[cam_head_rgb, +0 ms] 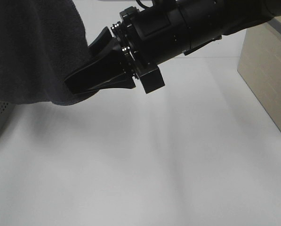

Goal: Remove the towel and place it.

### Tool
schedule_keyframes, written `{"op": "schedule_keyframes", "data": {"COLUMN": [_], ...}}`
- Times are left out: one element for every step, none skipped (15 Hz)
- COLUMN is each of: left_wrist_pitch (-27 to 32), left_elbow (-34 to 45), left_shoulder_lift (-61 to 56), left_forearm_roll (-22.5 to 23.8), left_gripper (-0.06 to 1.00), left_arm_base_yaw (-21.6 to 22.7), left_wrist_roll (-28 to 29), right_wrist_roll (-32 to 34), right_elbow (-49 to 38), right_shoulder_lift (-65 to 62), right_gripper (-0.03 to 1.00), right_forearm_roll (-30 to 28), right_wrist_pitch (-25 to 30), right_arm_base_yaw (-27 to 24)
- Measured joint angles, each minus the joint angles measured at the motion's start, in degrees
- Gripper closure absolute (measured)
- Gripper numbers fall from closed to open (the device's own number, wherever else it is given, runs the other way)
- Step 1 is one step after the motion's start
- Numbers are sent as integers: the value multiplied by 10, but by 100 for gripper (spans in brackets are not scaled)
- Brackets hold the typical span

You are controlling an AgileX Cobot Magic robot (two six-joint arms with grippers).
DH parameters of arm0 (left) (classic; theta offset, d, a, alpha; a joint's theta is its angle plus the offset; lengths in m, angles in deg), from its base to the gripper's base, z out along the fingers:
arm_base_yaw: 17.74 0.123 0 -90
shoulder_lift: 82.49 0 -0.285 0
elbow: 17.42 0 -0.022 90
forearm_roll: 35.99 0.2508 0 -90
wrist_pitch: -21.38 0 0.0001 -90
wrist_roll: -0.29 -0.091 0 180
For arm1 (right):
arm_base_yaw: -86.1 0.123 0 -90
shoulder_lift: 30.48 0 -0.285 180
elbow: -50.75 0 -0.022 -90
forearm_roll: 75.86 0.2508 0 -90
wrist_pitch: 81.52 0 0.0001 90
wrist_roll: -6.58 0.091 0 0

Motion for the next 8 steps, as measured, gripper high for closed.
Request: {"op": "schedule_keyframes", "data": {"left_wrist_pitch": [0, 0, 0, 0, 0, 0, 0, 0], "left_elbow": [0, 0, 0, 0, 0, 0, 0, 0], "left_shoulder_lift": [0, 0, 0, 0, 0, 0, 0, 0], "left_forearm_roll": [0, -1, -1, -1, -1, -1, -1, -1], "left_gripper": [94, 94, 94, 94, 94, 94, 94, 94], "left_arm_base_yaw": [0, 0, 0, 0, 0, 0, 0, 0], "left_wrist_roll": [0, 0, 0, 0, 0, 0, 0, 0], "right_wrist_roll": [0, 1, 1, 1, 2, 8, 24, 45], "right_elbow": [0, 0, 0, 0, 0, 0, 0, 0], "right_shoulder_lift": [0, 0, 0, 0, 0, 0, 0, 0], "right_gripper": [63, 65, 72, 82, 93, 95, 95, 95], "right_forearm_roll": [0, 0, 0, -1, -3, -5, -9, -6], "right_wrist_pitch": [-1, -2, -2, -2, -2, -2, 0, -3], "right_arm_base_yaw": [0, 0, 0, 0, 0, 0, 0, 0]}}
